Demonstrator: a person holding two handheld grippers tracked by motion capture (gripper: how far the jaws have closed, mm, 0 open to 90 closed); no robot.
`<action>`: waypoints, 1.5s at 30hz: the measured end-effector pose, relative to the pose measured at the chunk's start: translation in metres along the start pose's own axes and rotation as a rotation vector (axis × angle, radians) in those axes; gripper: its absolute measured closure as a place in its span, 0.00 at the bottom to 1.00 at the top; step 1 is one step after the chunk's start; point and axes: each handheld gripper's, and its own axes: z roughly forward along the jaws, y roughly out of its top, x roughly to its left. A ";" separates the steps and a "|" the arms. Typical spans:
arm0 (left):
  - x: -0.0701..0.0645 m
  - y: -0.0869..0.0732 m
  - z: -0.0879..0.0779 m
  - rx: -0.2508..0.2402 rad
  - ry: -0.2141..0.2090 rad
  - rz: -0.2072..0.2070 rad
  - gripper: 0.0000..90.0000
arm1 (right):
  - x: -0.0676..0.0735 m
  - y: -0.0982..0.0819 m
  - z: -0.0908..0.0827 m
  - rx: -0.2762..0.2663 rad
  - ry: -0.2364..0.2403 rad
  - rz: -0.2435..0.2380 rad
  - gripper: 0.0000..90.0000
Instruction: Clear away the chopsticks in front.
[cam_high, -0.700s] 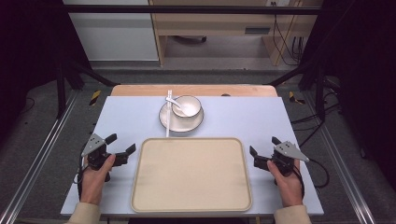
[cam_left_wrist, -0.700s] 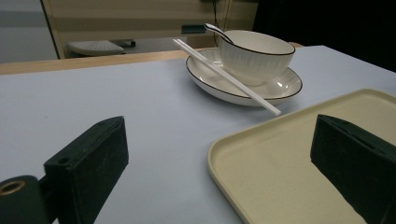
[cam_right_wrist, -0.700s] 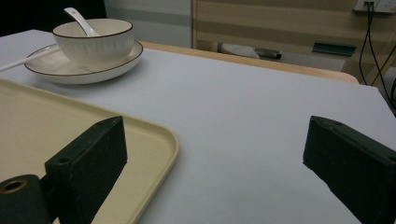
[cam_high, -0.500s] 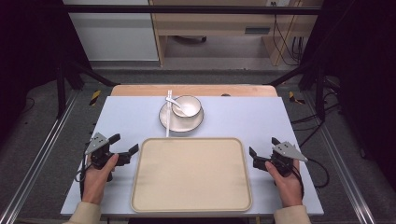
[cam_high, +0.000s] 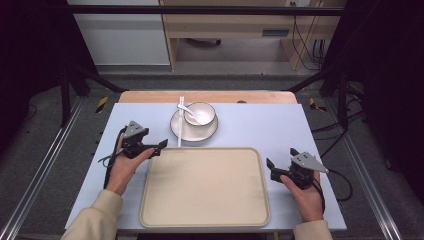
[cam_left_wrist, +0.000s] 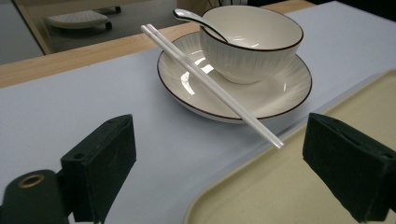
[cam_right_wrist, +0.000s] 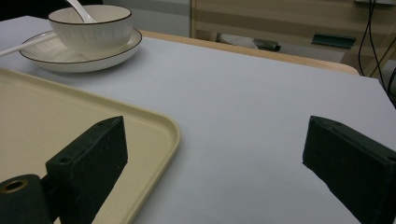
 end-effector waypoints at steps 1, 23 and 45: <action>-0.001 0.003 0.004 0.011 0.000 0.000 0.14 | 0.000 0.000 0.000 0.000 0.000 0.000 0.08; -0.004 0.043 0.046 0.079 0.066 0.007 0.48 | -0.002 0.001 -0.001 -0.004 -0.005 0.014 0.09; -0.004 0.038 0.089 0.171 0.129 -0.126 0.64 | -0.003 0.001 -0.002 0.003 0.008 0.027 0.09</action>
